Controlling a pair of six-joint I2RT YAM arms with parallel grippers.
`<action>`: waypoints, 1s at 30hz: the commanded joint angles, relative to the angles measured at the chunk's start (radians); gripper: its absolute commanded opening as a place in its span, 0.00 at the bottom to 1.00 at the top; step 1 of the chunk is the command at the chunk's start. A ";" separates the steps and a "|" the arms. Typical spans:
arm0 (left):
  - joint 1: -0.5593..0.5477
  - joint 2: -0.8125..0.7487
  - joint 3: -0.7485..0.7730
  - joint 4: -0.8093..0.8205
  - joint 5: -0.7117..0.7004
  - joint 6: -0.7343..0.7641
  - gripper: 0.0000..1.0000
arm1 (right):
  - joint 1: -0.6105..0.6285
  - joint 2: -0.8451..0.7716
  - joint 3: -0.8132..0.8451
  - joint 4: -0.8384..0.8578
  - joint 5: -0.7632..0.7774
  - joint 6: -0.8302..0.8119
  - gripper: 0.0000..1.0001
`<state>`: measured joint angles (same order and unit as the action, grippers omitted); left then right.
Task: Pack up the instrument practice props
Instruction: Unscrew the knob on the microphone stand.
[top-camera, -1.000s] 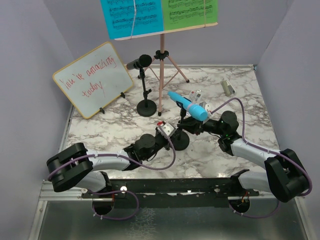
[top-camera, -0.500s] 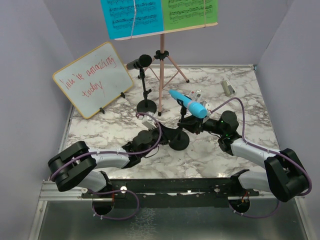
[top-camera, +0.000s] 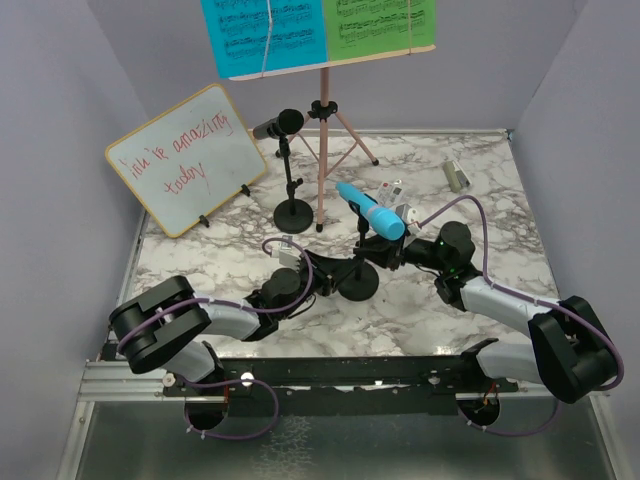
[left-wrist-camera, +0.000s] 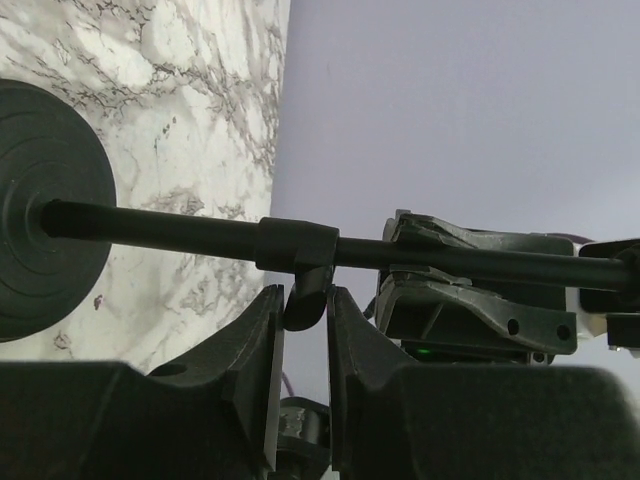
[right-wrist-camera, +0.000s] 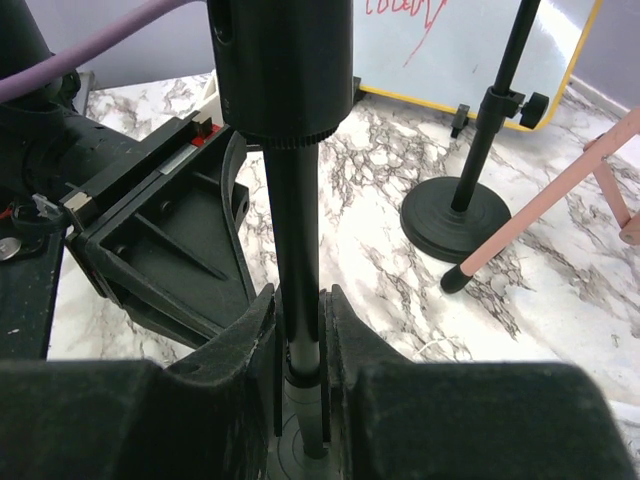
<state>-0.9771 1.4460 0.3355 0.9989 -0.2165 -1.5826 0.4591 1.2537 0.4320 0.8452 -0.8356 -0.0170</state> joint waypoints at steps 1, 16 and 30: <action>0.011 0.042 -0.024 0.064 0.029 -0.081 0.06 | 0.013 0.031 -0.007 -0.114 -0.005 -0.019 0.01; 0.055 -0.176 0.061 -0.280 -0.003 0.509 0.52 | 0.015 0.024 -0.012 -0.105 0.000 -0.019 0.00; 0.020 -0.337 0.104 -0.459 -0.009 1.349 0.59 | 0.015 0.022 -0.017 -0.098 0.004 -0.018 0.01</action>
<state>-0.9276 1.1511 0.4274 0.5976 -0.2047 -0.6003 0.4656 1.2671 0.4320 0.7898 -0.8352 -0.0280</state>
